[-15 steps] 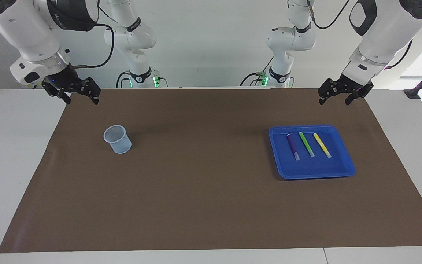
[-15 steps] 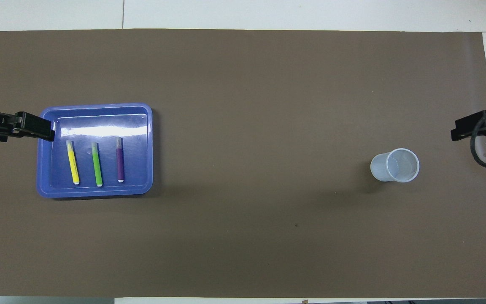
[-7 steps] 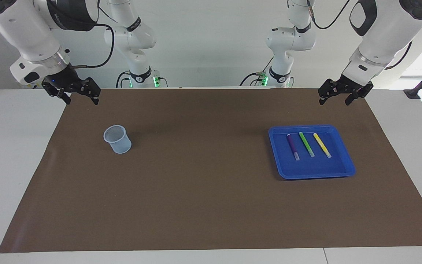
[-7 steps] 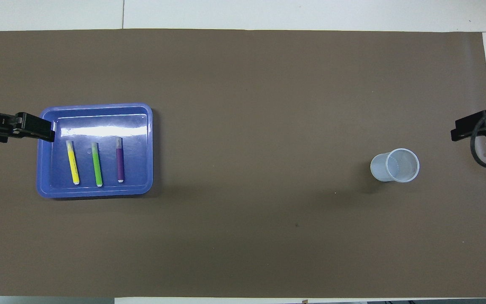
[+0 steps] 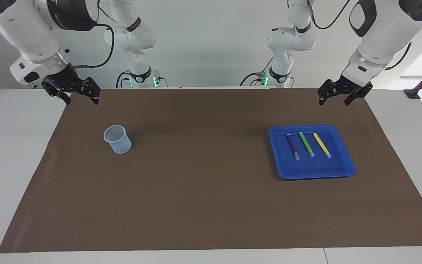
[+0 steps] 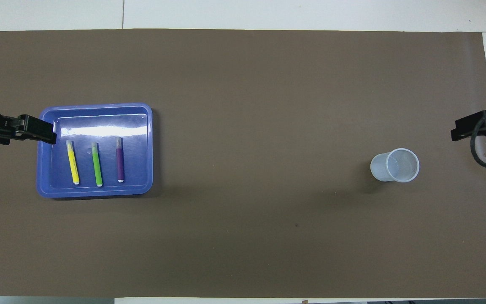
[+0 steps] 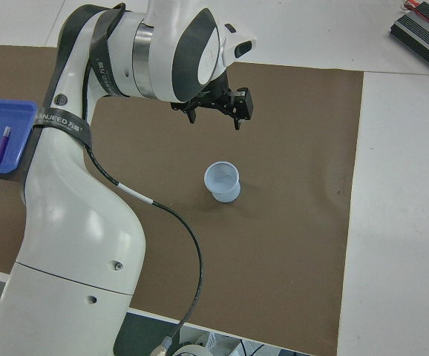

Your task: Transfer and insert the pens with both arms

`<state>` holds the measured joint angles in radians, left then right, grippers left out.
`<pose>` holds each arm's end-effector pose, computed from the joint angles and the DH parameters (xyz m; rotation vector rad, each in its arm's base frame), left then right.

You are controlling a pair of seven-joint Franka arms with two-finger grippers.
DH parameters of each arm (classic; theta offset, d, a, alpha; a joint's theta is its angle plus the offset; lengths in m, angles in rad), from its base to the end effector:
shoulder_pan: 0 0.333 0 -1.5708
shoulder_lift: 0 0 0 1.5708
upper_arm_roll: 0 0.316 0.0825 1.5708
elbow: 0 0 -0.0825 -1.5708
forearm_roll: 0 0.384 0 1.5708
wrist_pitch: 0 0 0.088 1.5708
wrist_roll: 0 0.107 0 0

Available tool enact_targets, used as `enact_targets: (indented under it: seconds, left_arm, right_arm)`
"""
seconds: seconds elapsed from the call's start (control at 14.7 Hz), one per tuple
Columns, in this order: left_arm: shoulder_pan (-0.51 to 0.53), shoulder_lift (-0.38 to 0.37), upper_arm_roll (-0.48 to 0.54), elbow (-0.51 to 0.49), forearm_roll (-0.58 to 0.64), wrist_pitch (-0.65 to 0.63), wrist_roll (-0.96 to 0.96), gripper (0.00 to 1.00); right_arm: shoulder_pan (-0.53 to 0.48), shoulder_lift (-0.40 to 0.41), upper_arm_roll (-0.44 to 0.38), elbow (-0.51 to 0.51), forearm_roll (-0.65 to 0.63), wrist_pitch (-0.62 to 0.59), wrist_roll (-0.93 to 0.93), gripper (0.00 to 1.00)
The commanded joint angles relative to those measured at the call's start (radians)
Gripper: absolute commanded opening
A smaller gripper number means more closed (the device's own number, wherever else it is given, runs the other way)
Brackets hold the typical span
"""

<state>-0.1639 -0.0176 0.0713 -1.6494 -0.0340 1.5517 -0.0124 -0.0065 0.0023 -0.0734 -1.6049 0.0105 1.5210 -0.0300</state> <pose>0.5418 -0.0537 0.5957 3.1055 -0.1236 -0.1273 0.5468 -0.0426 0.6031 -3.1227 0.0778 0.1336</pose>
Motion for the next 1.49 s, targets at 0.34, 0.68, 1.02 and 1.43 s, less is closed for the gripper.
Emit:
enact_targets:
  seconds: [0.34, 0.68, 1.02, 1.43]
  left_arm:
    - [0.061, -0.082, 0.004, -0.24, 0.008, 0.114, 0.014, 1.0]
    - [0.147, -0.013, 0.004, -0.371, 0.008, 0.316, 0.011, 0.99]
    - [0.185, 0.074, 0.004, -0.503, 0.006, 0.56, 0.015, 1.0]
    - [0.173, 0.197, 0.004, -0.498, 0.008, 0.672, 0.012, 1.0]
  right_arm:
    - [-0.013, -0.015, 0.006, -0.01, 0.014, -0.015, -0.022, 1.0]
    - [-0.012, -0.015, 0.006, -0.01, 0.014, -0.015, -0.022, 1.0]
    - [-0.012, -0.015, 0.006, -0.01, 0.014, -0.015, -0.022, 1.0]
    - [-0.013, -0.015, 0.006, -0.01, 0.014, -0.015, -0.022, 1.0]
